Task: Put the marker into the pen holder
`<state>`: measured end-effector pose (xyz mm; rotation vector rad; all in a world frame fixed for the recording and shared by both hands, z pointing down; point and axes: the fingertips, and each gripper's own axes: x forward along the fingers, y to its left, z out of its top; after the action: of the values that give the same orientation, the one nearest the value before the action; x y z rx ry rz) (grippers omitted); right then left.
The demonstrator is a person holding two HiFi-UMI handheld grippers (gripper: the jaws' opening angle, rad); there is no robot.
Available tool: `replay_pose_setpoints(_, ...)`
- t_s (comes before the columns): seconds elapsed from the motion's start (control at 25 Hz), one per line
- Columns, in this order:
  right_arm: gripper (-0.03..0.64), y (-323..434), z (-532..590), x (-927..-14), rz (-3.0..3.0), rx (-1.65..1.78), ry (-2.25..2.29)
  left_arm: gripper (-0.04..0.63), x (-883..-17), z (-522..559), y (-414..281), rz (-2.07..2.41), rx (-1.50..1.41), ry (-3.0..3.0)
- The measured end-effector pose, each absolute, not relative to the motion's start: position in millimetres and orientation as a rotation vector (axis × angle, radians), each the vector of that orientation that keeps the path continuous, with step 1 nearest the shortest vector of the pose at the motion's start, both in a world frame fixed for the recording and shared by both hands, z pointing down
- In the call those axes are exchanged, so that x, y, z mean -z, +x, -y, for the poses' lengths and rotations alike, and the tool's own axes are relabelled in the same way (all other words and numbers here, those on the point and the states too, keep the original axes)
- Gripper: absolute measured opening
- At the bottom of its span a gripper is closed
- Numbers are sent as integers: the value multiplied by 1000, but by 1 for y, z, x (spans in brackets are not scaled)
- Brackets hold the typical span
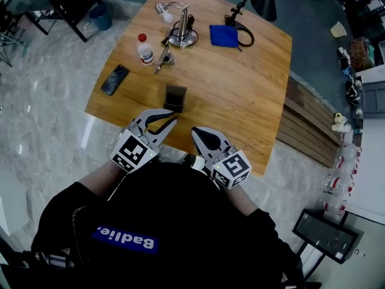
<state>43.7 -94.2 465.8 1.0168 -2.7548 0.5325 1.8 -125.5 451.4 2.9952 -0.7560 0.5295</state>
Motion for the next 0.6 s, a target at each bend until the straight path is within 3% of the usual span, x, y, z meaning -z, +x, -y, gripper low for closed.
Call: replay_pose_setpoints(0.6, 6, 19, 99, -444, 2838, -454, 953, 9, -432, 96, -1, 707, -230, 2881)
